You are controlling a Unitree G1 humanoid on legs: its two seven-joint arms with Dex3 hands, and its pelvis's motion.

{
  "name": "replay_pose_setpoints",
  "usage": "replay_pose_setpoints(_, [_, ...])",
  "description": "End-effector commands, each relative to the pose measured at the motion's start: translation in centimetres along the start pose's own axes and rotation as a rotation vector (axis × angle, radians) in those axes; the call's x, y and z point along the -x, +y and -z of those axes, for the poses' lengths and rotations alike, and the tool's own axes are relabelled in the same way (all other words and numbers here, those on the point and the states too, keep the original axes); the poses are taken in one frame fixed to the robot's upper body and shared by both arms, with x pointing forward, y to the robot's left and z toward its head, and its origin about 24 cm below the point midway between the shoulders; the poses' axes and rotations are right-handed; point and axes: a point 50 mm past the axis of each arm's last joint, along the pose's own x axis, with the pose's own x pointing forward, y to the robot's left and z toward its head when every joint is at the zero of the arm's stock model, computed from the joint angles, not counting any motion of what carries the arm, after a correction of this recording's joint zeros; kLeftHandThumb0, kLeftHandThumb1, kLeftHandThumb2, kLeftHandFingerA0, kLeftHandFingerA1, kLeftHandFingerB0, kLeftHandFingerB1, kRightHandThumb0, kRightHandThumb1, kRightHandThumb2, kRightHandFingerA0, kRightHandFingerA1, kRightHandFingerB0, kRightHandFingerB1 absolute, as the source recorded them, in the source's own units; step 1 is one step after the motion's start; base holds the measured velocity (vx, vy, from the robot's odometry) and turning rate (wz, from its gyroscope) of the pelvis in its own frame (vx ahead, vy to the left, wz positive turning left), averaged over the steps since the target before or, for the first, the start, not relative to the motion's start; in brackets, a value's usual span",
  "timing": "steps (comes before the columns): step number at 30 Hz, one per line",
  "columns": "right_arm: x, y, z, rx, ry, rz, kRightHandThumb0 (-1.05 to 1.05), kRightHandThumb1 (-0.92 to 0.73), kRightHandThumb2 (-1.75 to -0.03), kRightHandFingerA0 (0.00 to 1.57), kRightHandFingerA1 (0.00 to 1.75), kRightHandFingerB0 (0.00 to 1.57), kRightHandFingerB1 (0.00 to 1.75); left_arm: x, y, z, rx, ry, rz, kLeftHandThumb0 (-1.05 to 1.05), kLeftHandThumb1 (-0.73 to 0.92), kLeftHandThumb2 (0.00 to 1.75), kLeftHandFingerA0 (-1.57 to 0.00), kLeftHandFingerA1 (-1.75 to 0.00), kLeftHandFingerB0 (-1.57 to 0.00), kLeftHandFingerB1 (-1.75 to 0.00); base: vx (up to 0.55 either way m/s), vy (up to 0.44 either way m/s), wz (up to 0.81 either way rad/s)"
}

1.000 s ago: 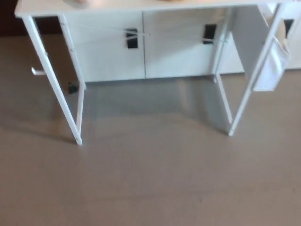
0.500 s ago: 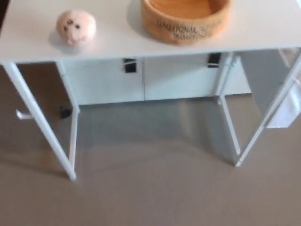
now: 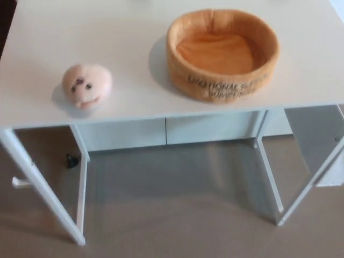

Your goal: The robot walks towards a table in front, picks a dumpling toy with left hand and puts it in an orange round plate

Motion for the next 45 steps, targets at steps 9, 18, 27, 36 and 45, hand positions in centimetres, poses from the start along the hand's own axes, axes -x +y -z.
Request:
replay_pose_setpoints(9, [0.2, -0.3, 0.2, 0.006, 0.001, 0.011, -0.33, -0.73, -0.62, 0.54, 0.66, 0.36, 0.36, 0.1, 0.6, -0.4, -0.070, -0.032, -0.015, -0.11, 0.52, 0.96, -0.45, -0.67, -0.17, -0.50, 0.18, -0.056, -0.10])
replay_pose_setpoints(18, [0.3, -0.6, 0.4, -0.012, 0.005, 0.022, -0.35, -0.73, -0.61, 0.53, 0.66, 0.39, 0.36, 1.5, -0.9, -2.5, -0.169, -0.280, 0.071, -0.16, 0.51, 0.95, -0.46, -0.67, -0.19, -0.51, 0.16, 0.146, -0.02])
replay_pose_setpoints(27, [0.5, -0.9, 0.6, -0.008, -0.006, 0.023, -0.34, -0.73, -0.62, 0.55, 0.64, 0.37, 0.36, 12.4, -3.2, -5.8, -0.275, -0.691, 0.237, -0.10, 0.65, 0.59, -0.55, -0.63, -0.33, -0.40, 0.07, -0.005, 0.03])
replay_pose_setpoints(36, [0.2, -0.9, 0.1, 0.026, -0.013, 0.044, -0.31, -0.74, -0.62, 0.55, 0.67, 0.36, 0.37, 25.7, 0.1, -15.3, -0.318, -1.403, 0.044, -0.12, 0.58, 0.56, -0.49, -0.55, -0.38, -0.43, 0.03, -0.133, -0.01])
replay_pose_setpoints(45, [0.3, -0.5, 0.3, 0.010, -0.012, 0.039, -0.38, -0.59, -0.86, 0.53, 0.70, 0.29, 0.48, 33.5, 4.6, -22.6, -0.357, -1.941, -0.322, -0.24, 0.54, 0.56, -0.34, -0.68, -0.30, -0.51, 0.01, 0.132, 0.03])
